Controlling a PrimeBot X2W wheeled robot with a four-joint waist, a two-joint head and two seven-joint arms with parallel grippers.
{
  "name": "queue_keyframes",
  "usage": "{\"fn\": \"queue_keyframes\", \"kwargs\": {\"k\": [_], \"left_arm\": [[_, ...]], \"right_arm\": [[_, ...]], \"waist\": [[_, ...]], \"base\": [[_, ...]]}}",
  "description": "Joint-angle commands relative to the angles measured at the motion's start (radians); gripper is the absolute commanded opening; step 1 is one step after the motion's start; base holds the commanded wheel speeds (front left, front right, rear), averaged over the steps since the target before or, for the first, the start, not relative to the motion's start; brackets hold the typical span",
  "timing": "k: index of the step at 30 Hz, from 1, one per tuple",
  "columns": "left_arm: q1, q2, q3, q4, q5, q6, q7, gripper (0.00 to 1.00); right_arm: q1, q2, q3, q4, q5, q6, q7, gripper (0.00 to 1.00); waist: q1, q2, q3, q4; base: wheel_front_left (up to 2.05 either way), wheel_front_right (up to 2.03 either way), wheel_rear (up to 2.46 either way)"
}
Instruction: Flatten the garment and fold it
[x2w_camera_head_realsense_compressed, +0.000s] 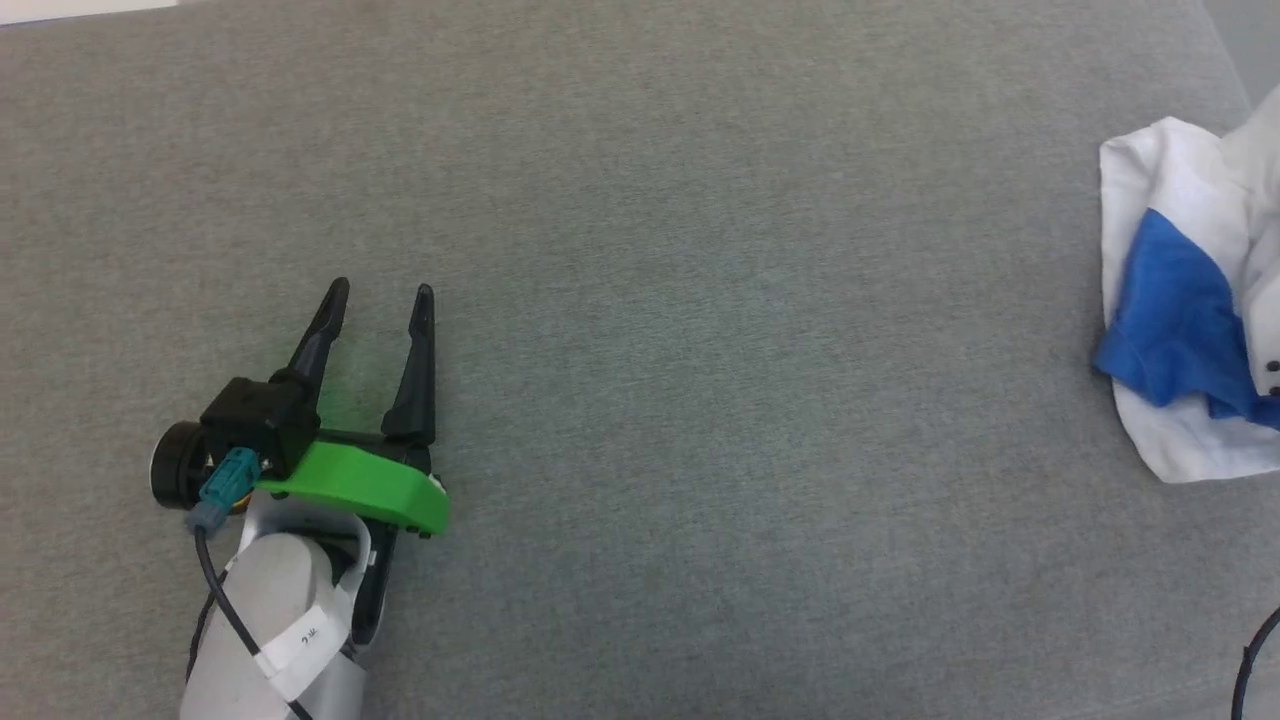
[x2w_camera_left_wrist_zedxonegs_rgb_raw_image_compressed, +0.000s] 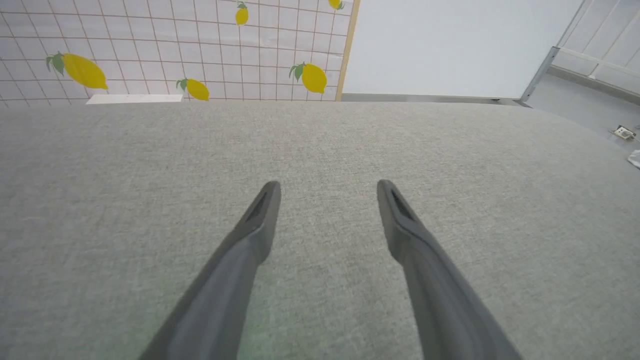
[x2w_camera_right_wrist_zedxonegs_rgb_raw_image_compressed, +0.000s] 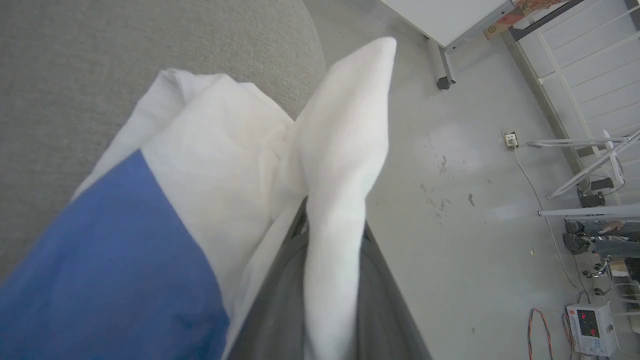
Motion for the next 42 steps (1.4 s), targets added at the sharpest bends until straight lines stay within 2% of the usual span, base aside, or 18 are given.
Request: {"fn": "queue_keyframes", "kwargs": {"k": [1,3,5,6,10,15,20,26,30,35,42], "left_arm": [[-0.018,0.003,-0.002,0.004,0.0,-0.004,-0.004,1.0],[-0.014,0.001,-0.006,0.011,-0.002,-0.004,-0.007,1.0],[-0.01,-0.003,-0.011,0.019,-0.005,-0.004,-0.009,1.0],[-0.006,-0.005,-0.012,0.022,-0.007,-0.004,-0.011,1.0],[0.011,-0.016,-0.016,0.043,-0.018,-0.003,-0.019,1.0],[0.045,-0.027,-0.011,0.067,-0.029,0.002,-0.026,1.0],[0.075,-0.044,-0.008,0.082,-0.039,0.011,-0.03,1.0],[0.102,-0.065,-0.018,0.081,-0.056,0.014,-0.031,1.0],[0.111,-0.074,-0.026,0.076,-0.059,0.019,-0.031,1.0],[0.123,-0.082,-0.036,0.083,-0.064,0.022,-0.031,1.0],[0.149,-0.088,-0.038,0.097,-0.064,0.03,-0.031,1.0]], "right_arm": [[-0.018,-0.004,-0.011,0.012,-0.011,-0.002,-0.011,0.0],[-0.019,-0.008,-0.033,0.027,-0.022,-0.002,-0.014,0.0],[-0.017,-0.008,-0.063,0.037,-0.027,-0.002,-0.016,0.47],[-0.014,-0.007,-0.085,0.043,-0.024,-0.002,-0.015,1.0],[0.012,-0.003,-0.138,0.038,-0.03,-0.002,-0.033,1.0],[0.071,0.02,-0.138,-0.012,0.019,-0.002,-0.098,1.0],[0.165,0.042,-0.112,-0.107,0.145,-0.002,-0.155,1.0],[0.316,0.078,-0.038,-0.31,0.309,-0.002,-0.191,1.0],[0.429,0.127,-0.02,-0.474,0.38,-0.002,-0.209,1.0],[0.561,0.218,-0.002,-0.639,0.399,-0.002,-0.219,1.0],[0.689,0.301,0.026,-0.726,0.381,-0.002,-0.257,1.0]], "waist": [[-0.0002,0.0,-0.014,0.018],[-0.0002,0.0,-0.028,0.025],[-0.0002,0.0,-0.044,0.032],[-0.0002,0.0,-0.054,0.035],[-0.0002,0.0,-0.11,0.048],[-0.0002,0.0,-0.194,0.063],[-0.0002,0.0,-0.275,0.095],[-0.0002,0.0,-0.336,0.143],[-0.0002,0.0,-0.358,0.181],[-0.0002,0.0,-0.38,0.219],[-0.0002,0.0,-0.415,0.258]], "base": [[0.0,0.0,0.0],[0.0,0.0,0.0],[0.0,0.0,0.0],[0.0,0.0,0.0],[0.0,0.0,0.0],[0.0,0.0,0.0],[0.0,0.0,0.0],[0.0,0.0,0.0],[0.0,0.0,0.0],[0.0,0.0,0.0],[0.0,0.0,0.0]]}}
